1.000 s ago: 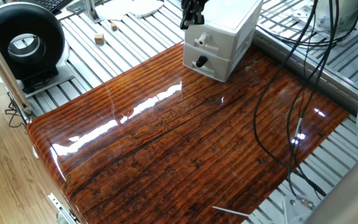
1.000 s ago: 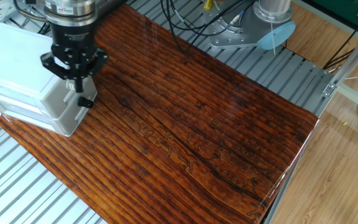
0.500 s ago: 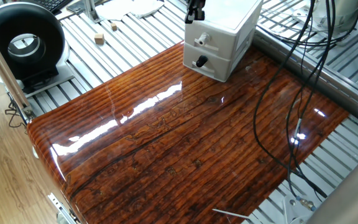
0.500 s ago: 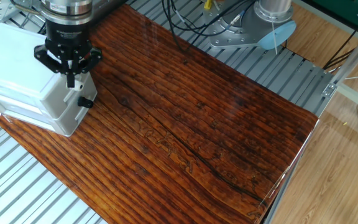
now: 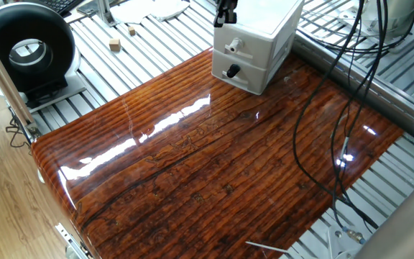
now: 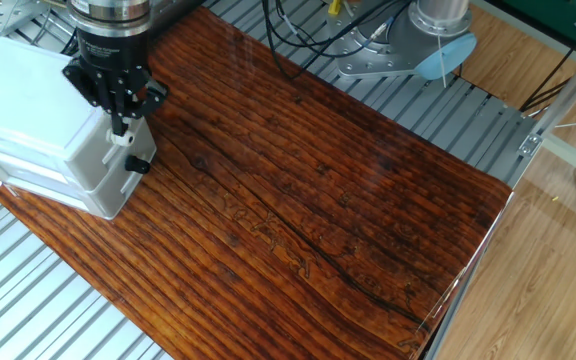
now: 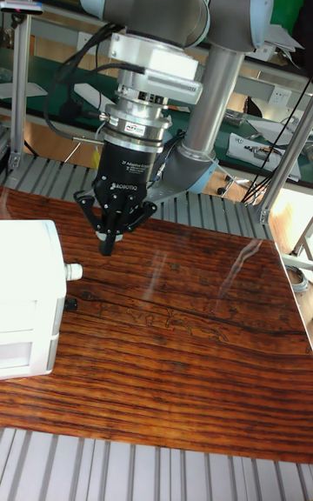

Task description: Grasp the handle and close the drawer

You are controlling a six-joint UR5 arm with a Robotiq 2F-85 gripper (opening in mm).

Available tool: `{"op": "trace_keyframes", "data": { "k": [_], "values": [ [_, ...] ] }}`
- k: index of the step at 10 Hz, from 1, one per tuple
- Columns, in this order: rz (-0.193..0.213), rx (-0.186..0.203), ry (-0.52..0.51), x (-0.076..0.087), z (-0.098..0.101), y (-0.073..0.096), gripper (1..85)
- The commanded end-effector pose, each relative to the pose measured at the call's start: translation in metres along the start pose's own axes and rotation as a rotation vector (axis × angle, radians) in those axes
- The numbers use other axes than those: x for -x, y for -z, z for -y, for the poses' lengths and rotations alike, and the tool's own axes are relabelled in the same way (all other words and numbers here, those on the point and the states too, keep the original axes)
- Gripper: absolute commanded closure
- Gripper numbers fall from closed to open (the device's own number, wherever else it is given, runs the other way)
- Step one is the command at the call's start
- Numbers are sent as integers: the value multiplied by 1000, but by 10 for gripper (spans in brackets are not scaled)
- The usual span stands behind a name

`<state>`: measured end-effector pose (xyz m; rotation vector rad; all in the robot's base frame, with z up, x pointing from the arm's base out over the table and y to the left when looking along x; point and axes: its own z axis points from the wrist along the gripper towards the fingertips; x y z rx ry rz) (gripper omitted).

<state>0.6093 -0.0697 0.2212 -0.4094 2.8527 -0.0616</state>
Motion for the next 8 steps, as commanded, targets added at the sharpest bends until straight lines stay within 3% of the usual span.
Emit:
{"op": "trace_keyframes", "data": {
  "k": [1,3,5,6,8],
  "values": [
    [-39,27,-367,-6,-14,1,847],
    [-133,-10,-467,-30,-17,0,847],
    [-202,7,-482,-45,-27,0,847],
    [-246,-8,-458,-57,-24,1,847],
    [-252,-28,-430,-59,-18,0,847]
  ]
}}
